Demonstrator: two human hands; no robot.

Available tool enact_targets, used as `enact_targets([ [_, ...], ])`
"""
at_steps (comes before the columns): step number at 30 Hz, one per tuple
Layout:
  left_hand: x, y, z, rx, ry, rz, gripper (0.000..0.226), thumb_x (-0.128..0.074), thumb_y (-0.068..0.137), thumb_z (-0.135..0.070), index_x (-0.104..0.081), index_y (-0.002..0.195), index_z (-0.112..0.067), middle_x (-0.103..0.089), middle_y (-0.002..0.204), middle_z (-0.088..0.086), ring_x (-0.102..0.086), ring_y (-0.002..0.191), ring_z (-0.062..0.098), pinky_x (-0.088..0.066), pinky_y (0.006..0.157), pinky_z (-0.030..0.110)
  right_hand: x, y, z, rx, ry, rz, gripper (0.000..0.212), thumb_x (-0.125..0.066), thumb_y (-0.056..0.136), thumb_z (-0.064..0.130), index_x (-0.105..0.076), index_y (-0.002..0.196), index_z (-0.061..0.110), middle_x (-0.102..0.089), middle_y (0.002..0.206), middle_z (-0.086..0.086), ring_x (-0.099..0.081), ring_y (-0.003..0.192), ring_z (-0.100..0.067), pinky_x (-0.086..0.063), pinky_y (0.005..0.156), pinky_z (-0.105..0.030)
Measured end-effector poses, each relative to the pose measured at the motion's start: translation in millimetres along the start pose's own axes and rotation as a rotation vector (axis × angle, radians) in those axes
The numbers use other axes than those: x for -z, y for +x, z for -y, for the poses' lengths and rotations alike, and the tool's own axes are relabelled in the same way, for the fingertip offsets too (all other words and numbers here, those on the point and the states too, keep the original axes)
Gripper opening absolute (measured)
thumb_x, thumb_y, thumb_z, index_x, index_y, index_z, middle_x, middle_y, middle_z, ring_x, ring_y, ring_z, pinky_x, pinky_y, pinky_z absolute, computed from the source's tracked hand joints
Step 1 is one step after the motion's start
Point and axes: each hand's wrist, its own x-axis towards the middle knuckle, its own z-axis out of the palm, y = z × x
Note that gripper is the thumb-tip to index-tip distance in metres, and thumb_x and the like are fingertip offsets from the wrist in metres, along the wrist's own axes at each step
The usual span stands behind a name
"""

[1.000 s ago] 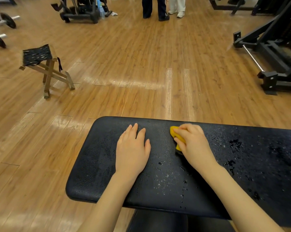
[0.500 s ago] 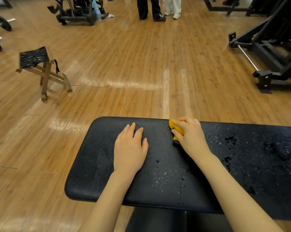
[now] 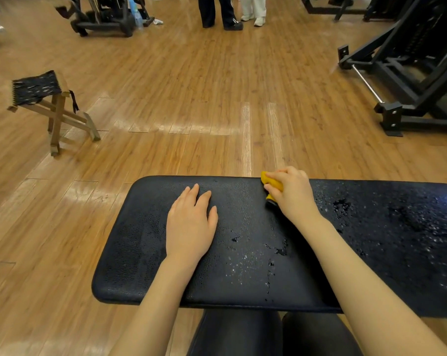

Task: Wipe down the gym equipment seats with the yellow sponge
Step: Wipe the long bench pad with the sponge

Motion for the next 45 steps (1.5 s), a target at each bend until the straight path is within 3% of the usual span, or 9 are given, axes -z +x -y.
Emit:
enact_targets([
  [4,1,-1,0,0.011,-0.018,0.011,0.037,-0.063,0.090,-0.024,-0.064,0.124,-0.009,-0.055,0.136,0.017,-0.047,0.130,0.035,-0.043,0.102,0.050,10,-32,-11,0.057,0.019,0.002,0.030,-0.069,0.087,0.020,-0.068,0.116,0.011,-0.057,0.112,-0.005,-0.033,0.099,-0.014,-0.022,0.083,-0.017],
  [7,0,-1,0,0.010,-0.019,0.003,0.036,-0.065,0.089,-0.023,-0.065,0.122,-0.008,-0.056,0.134,0.018,-0.049,0.129,0.036,-0.044,0.100,0.050,17,-47,-20,0.106,0.025,0.036,0.029,-0.073,0.084,0.019,-0.070,0.112,0.013,-0.058,0.108,-0.001,-0.040,0.100,-0.020,-0.028,0.085,-0.026],
  [13,1,-1,1,0.007,-0.028,0.013,0.036,-0.062,0.091,-0.023,-0.063,0.124,-0.009,-0.054,0.137,0.017,-0.046,0.132,0.034,-0.041,0.103,0.049,10,-8,-20,0.061,0.029,-0.020,0.030,-0.069,0.088,0.019,-0.069,0.116,0.011,-0.059,0.111,-0.007,-0.045,0.108,-0.028,-0.024,0.086,-0.020],
  [24,5,-3,1,0.036,-0.056,0.043,0.035,-0.062,0.091,-0.023,-0.064,0.124,-0.011,-0.054,0.137,0.015,-0.045,0.133,0.033,-0.040,0.103,0.048,23,-85,-20,0.015,-0.004,-0.043,0.031,-0.072,0.084,0.015,-0.070,0.115,0.011,-0.059,0.115,-0.005,-0.046,0.106,-0.026,-0.026,0.089,-0.024],
  [34,11,-4,-1,0.057,-0.068,0.080,0.036,-0.056,0.095,-0.026,-0.062,0.128,-0.013,-0.050,0.142,0.012,-0.039,0.138,0.027,-0.039,0.105,0.046,19,-57,-19,-0.005,0.014,-0.022,0.030,-0.068,0.088,0.017,-0.068,0.118,0.013,-0.058,0.119,-0.004,-0.045,0.113,-0.027,-0.025,0.090,-0.021],
  [41,15,-6,-1,0.058,-0.075,0.100,0.037,-0.054,0.096,-0.026,-0.060,0.130,-0.015,-0.048,0.145,0.009,-0.037,0.139,0.024,-0.037,0.106,0.044,31,-136,-16,0.095,0.039,-0.029,0.026,-0.069,0.083,0.020,-0.071,0.109,0.017,-0.059,0.113,0.001,-0.047,0.104,-0.015,-0.035,0.088,-0.025],
  [45,15,-7,-3,0.052,-0.070,0.100,0.036,-0.055,0.095,-0.024,-0.061,0.129,-0.013,-0.049,0.143,0.011,-0.039,0.138,0.026,-0.039,0.105,0.045,27,-122,-16,0.097,0.050,-0.016,0.026,-0.073,0.082,0.016,-0.072,0.108,0.015,-0.060,0.110,-0.002,-0.050,0.102,-0.021,-0.035,0.087,-0.026],
])
